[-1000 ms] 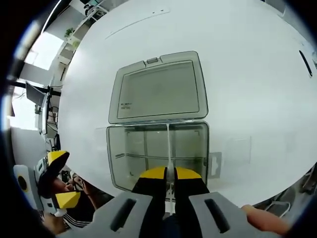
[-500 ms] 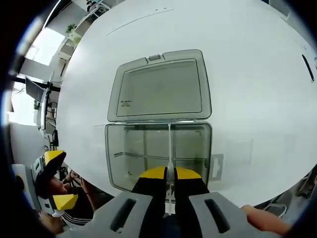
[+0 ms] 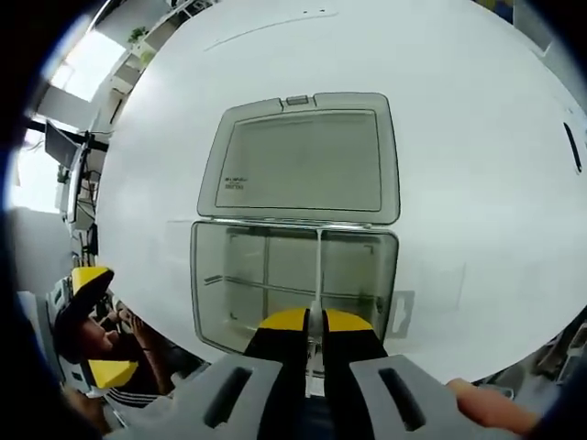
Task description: Insert the divider into the dual guide fixture by aligning both edges with the guide slots and pushing it downward to the bottom, including one-sided entry, uneven engagement, binding, and posture correction.
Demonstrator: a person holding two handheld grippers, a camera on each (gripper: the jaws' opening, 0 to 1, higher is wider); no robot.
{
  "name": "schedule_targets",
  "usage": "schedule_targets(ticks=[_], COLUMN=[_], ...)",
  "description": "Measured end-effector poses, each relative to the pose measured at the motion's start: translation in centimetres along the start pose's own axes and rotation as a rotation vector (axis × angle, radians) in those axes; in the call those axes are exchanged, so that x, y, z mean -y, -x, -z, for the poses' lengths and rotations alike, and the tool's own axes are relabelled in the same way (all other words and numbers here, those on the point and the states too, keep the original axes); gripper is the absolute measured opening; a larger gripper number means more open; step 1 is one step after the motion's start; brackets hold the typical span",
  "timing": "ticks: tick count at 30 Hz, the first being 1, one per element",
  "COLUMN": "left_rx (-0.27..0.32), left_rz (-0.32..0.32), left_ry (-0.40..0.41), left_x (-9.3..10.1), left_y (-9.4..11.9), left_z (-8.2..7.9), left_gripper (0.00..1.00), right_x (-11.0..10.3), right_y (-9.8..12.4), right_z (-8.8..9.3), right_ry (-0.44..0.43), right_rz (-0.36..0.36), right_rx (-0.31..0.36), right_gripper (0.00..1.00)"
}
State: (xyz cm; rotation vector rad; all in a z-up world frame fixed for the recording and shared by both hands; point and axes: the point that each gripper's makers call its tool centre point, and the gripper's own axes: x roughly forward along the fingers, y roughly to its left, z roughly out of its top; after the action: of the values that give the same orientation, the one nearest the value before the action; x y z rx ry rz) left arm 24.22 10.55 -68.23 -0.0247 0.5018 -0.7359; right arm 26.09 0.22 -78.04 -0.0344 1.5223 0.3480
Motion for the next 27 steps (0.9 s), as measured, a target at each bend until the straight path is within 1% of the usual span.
schedule_targets(ticks=[19, 25, 26, 27], left_rx=[0.001, -0.002, -0.001, -0.001], left_rz=[-0.014, -0.017, -0.017, -0.018], left_ry=[0.010, 0.009, 0.009, 0.010], left_x=[-0.22, -0.27, -0.28, -0.29], left_y=[0.35, 0.39, 0.40, 0.42], left_z=[0.30, 0.36, 0.35, 0.32], left_gripper=[0.31, 0.31, 0.31, 0.31], right_x=[-0.12, -0.04, 0.13, -0.02], right_y=[-0.36, -0.69, -0.78, -0.87], right_z=[0.22, 0.18, 0.13, 0.16], right_ry=[0.035, 0.062, 0.082, 0.093], right_rz=[0.044, 0.064, 0.079, 0.079], right_rx=[-0.014, -0.020, -0.022, -0.021], right_gripper=[0.00, 0.00, 0.00, 0.00])
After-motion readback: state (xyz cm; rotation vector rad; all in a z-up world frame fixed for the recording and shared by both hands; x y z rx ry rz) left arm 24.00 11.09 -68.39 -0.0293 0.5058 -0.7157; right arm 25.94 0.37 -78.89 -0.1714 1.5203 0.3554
